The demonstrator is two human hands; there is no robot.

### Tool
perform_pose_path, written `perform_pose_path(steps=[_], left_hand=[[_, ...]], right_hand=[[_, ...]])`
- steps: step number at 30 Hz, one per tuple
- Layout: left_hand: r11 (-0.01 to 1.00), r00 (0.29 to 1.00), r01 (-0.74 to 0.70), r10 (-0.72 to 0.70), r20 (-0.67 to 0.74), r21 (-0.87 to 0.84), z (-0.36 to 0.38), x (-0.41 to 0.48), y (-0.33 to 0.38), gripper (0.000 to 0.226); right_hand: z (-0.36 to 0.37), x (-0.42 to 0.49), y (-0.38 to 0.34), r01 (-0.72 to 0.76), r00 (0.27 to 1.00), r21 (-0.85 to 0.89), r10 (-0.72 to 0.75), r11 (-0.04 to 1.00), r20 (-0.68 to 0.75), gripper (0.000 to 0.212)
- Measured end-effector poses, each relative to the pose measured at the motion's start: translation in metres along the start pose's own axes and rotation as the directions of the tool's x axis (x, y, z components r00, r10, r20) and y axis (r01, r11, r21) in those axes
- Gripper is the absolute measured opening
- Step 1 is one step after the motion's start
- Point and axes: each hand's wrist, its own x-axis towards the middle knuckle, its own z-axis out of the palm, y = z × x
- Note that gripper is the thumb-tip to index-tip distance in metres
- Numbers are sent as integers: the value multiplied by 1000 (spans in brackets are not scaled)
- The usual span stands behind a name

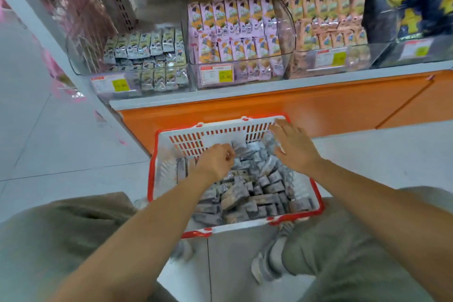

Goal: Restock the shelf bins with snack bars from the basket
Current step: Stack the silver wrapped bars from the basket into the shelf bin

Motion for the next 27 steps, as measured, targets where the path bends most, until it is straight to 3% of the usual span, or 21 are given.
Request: perform_pose_path(steps=[3,6,9,13,18,20,22,27], left_hand=[[1000,976,25,-25,218,-1,45,12,8,26],[1000,941,26,-26,337,3,76,25,16,23],[999,925,-31,13,379,42,100,36,24,22],[990,904,-131,137,405,-44,125,41,45,14],[975,775,-126,212,596,-183,150,42,74,48],[978,763,-83,188,619,-193,157,41,82,49],[980,798,-20,134,587,-197,157,40,86,43],[959,800,150,25,600,-240,148,38,87,29]], right_hand=[[33,-27,25,-111,973,-68,122,992,194,64],[56,-40,39,-149,951,-74,163,986,262,66],[71,-46,46,-145,960,24,135,989,247,65],[87,-52,55,-79,983,137,55,987,173,74],[86,-52,61,-116,988,498,49,859,145,55],[83,-54,64,-149,983,604,52,783,174,51],[80,-55,64,-189,974,650,59,736,217,50],[71,-56,63,-242,961,665,80,707,265,52]])
